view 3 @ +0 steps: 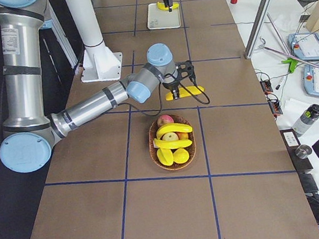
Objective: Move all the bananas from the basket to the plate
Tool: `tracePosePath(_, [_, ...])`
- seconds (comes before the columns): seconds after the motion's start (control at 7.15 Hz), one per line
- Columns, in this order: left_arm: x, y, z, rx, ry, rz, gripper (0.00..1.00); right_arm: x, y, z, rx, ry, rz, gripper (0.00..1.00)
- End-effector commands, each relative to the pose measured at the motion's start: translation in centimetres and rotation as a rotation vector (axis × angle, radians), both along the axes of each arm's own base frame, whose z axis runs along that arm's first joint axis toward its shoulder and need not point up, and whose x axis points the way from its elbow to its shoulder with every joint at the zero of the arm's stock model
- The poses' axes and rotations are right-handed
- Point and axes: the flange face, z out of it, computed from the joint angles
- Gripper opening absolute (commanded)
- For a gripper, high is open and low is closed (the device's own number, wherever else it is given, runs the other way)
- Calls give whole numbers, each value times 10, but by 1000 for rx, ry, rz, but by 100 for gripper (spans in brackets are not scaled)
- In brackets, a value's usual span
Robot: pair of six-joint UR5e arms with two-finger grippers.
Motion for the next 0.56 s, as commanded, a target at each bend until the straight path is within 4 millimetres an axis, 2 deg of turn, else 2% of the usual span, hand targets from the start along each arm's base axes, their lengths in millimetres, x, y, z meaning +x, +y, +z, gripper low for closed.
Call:
tracePosePath(0.0, [29, 5, -63, 9, 129, -26, 99, -130, -4, -126, -103, -157, 7, 1])
tracePosePath(0.14, [30, 6, -78, 18, 252, -69, 99, -183, 17, -165, -106, -193, 31, 1])
tracePosePath(0.28, [45, 12, -83, -1, 381, -85, 99, -219, 39, -192, -107, -228, 52, 1])
tracePosePath(0.42, [63, 22, -87, -30, 488, -81, 99, -244, 58, -223, -97, -274, 43, 1])
